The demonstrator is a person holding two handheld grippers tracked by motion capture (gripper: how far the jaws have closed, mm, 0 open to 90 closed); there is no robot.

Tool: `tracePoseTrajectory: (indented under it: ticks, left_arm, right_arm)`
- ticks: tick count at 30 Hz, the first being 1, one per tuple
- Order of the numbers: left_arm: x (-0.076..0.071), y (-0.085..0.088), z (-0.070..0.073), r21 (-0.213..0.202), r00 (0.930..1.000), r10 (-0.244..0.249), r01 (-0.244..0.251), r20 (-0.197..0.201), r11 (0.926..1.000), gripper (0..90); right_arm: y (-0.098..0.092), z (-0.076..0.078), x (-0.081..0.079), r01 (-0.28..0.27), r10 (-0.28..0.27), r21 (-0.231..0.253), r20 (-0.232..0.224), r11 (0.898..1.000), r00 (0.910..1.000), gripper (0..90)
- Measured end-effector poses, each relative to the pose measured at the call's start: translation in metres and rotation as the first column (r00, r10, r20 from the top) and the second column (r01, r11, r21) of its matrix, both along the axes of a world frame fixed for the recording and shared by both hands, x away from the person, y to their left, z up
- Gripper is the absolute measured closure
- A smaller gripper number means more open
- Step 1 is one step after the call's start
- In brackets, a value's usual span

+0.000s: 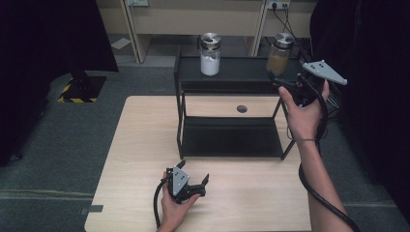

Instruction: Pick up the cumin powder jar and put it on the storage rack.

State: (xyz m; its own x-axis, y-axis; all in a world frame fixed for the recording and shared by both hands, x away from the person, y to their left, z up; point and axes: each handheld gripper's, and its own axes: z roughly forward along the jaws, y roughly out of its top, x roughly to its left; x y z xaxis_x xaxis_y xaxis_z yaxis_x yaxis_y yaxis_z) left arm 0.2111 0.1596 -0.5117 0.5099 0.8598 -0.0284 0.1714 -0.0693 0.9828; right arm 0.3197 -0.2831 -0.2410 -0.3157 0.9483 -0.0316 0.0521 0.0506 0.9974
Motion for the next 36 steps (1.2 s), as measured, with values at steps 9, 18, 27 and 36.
tracePoseTrajectory:
  ticks: [9,18,27,36]
  left_arm:
    - [0.000,0.000,0.000,-0.001,1.0000,0.001,-0.001,0.001,1.0000,0.8]
    - [0.000,0.000,0.000,0.000,1.0000,0.002,-0.002,0.002,1.0000,0.8]
    - [-0.001,-0.001,0.000,0.000,1.0000,0.003,-0.003,0.002,1.0000,0.8]
    - [-0.001,-0.001,-0.001,0.000,1.0000,0.003,-0.003,0.005,1.0000,0.8]
  right_arm:
    - [-0.003,-0.013,-0.017,-0.023,0.023,-0.014,0.021,1.000,0.9995,3.7]
    - [-0.003,-0.024,-0.029,-0.040,0.041,-0.031,0.031,0.999,0.9987,3.6]
    - [-0.006,-0.042,-0.040,-0.038,0.039,-0.038,0.041,0.999,0.9984,2.5]
    - [-0.012,-0.061,-0.049,-0.051,0.052,-0.038,0.026,0.998,0.9983,2.2]
